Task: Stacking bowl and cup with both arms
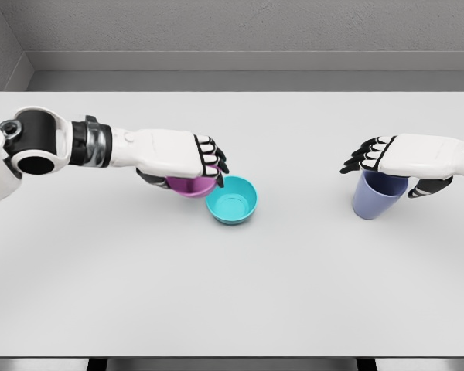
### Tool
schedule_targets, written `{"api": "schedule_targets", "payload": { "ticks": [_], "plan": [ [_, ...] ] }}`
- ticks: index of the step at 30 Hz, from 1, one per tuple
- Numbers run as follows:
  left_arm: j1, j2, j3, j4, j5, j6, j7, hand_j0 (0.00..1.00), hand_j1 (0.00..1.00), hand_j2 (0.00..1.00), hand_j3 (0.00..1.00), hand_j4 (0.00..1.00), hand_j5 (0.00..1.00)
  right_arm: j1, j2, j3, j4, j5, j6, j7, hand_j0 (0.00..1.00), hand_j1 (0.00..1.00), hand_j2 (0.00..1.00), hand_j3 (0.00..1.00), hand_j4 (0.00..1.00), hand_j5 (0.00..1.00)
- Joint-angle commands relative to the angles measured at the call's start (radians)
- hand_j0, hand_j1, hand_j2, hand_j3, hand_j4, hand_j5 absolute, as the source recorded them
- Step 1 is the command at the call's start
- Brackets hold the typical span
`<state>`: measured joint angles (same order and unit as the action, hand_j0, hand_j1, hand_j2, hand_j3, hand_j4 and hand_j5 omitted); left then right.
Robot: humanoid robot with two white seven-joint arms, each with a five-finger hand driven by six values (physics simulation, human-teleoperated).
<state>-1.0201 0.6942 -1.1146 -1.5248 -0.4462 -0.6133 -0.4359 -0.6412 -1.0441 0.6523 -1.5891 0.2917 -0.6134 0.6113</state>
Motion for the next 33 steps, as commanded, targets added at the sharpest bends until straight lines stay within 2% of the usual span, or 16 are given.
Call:
{"api": "schedule_targets", "payload": {
  "ticks": [1,4,7,12,24,30,32,33],
  "plan": [
    [0.000,-0.068,0.001,0.002,0.003,0.002,0.000,0.67,0.67,0.67,0.67,0.67,0.67,0.000,-0.001,0.000,0.000,-0.005,0.003,0.000,1.00,1.00,1.00,1.00,1.00,1.00],
    [-0.008,-0.090,0.001,0.026,0.001,0.002,0.000,0.67,0.67,0.67,0.67,0.67,0.67,0.000,-0.001,0.000,0.000,-0.002,0.003,0.000,1.00,1.00,1.00,1.00,1.00,1.00],
    [-0.008,-0.134,-0.004,0.089,0.000,0.002,-0.020,0.67,0.67,0.67,0.67,0.67,0.67,0.000,-0.001,0.000,0.000,0.004,0.003,0.000,1.00,1.00,1.00,1.00,1.00,1.00],
    [-0.008,-0.150,-0.044,0.092,-0.012,0.002,-0.023,0.67,0.67,0.67,0.67,0.67,0.67,-0.002,0.006,0.010,0.000,0.006,0.003,0.000,1.00,1.00,1.00,1.00,1.00,1.00],
    [-0.006,-0.151,-0.056,0.103,-0.020,0.002,-0.023,0.70,0.70,0.70,0.70,0.70,0.70,-0.012,0.004,0.012,0.000,0.006,0.003,0.000,1.00,1.00,1.00,1.00,1.00,1.00],
    [-0.002,-0.159,-0.057,0.103,-0.020,0.002,-0.023,0.75,0.75,0.75,0.75,0.75,0.75,-0.012,0.004,0.020,0.000,0.006,0.003,0.000,1.00,1.00,1.00,1.00,1.00,1.00],
    [-0.002,-0.159,-0.056,0.107,-0.020,0.002,-0.023,0.82,0.82,0.82,0.82,0.82,0.82,-0.012,0.004,0.021,0.000,0.006,0.003,0.000,1.00,1.00,1.00,1.00,1.00,1.00],
    [-0.002,-0.159,-0.056,0.115,-0.019,0.002,-0.023,0.89,0.89,0.89,0.89,0.89,0.89,-0.012,0.004,0.021,0.000,0.006,0.003,0.000,1.00,1.00,1.00,1.00,1.00,1.00]
  ]
}}
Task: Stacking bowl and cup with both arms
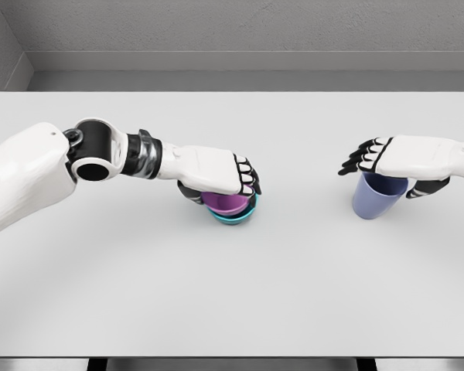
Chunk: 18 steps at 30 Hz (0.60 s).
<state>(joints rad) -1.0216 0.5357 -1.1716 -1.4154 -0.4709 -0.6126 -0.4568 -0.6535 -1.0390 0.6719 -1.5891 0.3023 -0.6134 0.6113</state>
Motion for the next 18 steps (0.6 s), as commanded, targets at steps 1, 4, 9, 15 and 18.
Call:
{"api": "schedule_targets", "payload": {
  "ticks": [1,4,9,15,18],
  "plan": [
    [0.000,0.000,0.001,0.012,0.009,0.002,0.000,0.95,0.95,0.95,0.95,0.95,0.95,0.000,-0.003,0.003,0.000,-0.005,0.003,0.000,1.00,1.00,1.00,1.00,1.00,1.00],
    [0.000,0.000,0.001,0.012,0.012,0.002,0.001,1.00,1.00,1.00,1.00,1.00,1.00,0.000,-0.001,0.008,0.001,-0.005,0.003,0.000,1.00,1.00,1.00,1.00,1.00,1.00],
    [0.002,0.000,0.001,0.010,0.014,0.002,0.001,1.00,1.00,1.00,1.00,1.00,1.00,-0.002,-0.003,0.008,0.003,-0.005,0.003,0.000,1.00,1.00,1.00,1.00,1.00,1.00],
    [-0.005,0.012,0.003,0.007,0.021,0.002,0.003,1.00,1.00,1.00,1.00,1.00,1.00,-0.006,-0.001,0.018,0.008,0.001,0.003,0.000,1.00,1.00,1.00,1.00,1.00,1.00],
    [-0.009,0.066,0.012,-0.013,0.077,0.002,0.006,1.00,1.00,1.00,1.00,1.00,1.00,-0.006,0.000,0.018,0.009,0.011,0.003,0.000,1.00,1.00,1.00,1.00,1.00,1.00]
  ]
}}
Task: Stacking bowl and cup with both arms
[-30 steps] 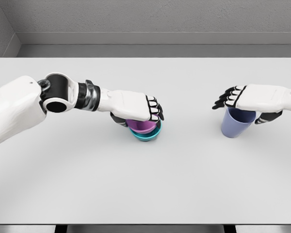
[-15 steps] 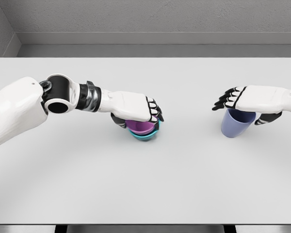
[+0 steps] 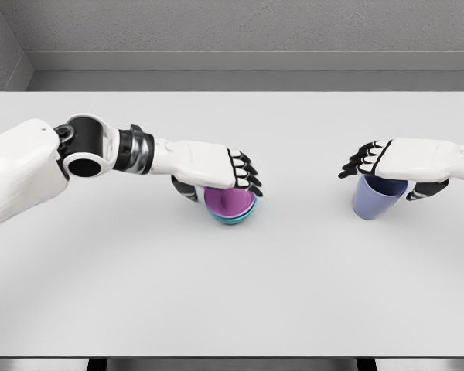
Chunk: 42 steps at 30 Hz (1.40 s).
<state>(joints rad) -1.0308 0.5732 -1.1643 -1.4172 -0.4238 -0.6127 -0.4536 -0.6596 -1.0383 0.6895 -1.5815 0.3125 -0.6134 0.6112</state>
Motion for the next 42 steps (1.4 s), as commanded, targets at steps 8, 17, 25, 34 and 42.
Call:
{"api": "schedule_targets", "payload": {
  "ticks": [8,17,25,34,42],
  "plan": [
    [0.000,0.241,0.135,-0.008,0.195,0.002,0.006,1.00,1.00,1.00,1.00,1.00,1.00,0.000,0.001,0.016,0.011,0.011,0.003,0.000,1.00,1.00,1.00,1.00,1.00,1.00],
    [0.057,0.306,0.189,0.066,0.207,0.002,0.003,1.00,1.00,1.00,1.00,1.00,1.00,0.000,0.014,0.025,0.012,0.011,0.003,0.000,1.00,1.00,1.00,1.00,1.00,1.00],
    [0.069,0.300,0.189,0.066,0.207,0.002,0.000,1.00,1.00,1.00,1.00,1.00,1.00,-0.014,0.020,0.024,0.046,0.013,0.003,0.000,1.00,1.00,1.00,1.00,1.00,1.00],
    [0.071,0.298,0.189,0.066,0.207,0.002,0.000,1.00,1.00,1.00,1.00,1.00,1.00,-0.015,0.027,0.027,0.057,0.013,0.003,0.000,1.00,1.00,1.00,1.00,1.00,1.00],
    [0.078,0.297,0.189,0.063,0.207,0.002,0.000,1.00,1.00,1.00,1.00,1.00,1.00,-0.015,0.026,0.041,0.057,0.013,0.003,0.000,0.83,0.83,0.83,0.83,0.83,0.83]
  ]
}}
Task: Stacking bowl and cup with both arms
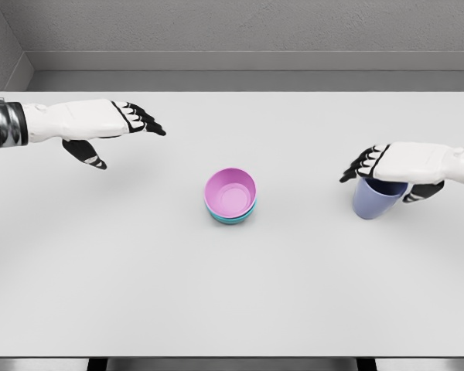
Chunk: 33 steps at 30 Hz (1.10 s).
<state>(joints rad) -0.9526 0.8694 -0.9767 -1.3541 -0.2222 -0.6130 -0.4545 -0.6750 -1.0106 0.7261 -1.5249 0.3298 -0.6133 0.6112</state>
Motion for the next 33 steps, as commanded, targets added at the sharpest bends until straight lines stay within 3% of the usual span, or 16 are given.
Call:
{"api": "schedule_targets", "payload": {
  "ticks": [1,9,20,33],
  "plan": [
    [0.000,0.000,0.001,0.000,0.006,0.002,0.000,1.00,1.00,1.00,1.00,1.00,1.00,0.000,-0.002,0.004,0.000,-0.005,0.002,0.000,0.81,0.81,0.81,0.81,0.81,0.81],
    [0.002,0.000,0.001,0.000,0.006,0.002,0.000,1.00,1.00,1.00,1.00,1.00,1.00,-0.002,-0.005,0.004,0.000,-0.005,0.002,0.000,0.76,0.76,0.76,0.76,0.76,0.76],
    [0.002,0.002,0.001,0.000,0.006,0.002,0.000,1.00,1.00,1.00,1.00,1.00,1.00,-0.002,-0.005,-0.002,0.000,-0.008,0.002,0.000,0.60,0.60,0.60,0.60,0.60,0.60],
    [0.002,0.003,0.001,0.000,0.006,0.002,0.000,1.00,1.00,1.00,1.00,1.00,1.00,-0.031,0.010,-0.014,0.005,-0.071,0.002,0.000,0.58,0.58,0.58,0.58,0.58,0.58]
  ]
}}
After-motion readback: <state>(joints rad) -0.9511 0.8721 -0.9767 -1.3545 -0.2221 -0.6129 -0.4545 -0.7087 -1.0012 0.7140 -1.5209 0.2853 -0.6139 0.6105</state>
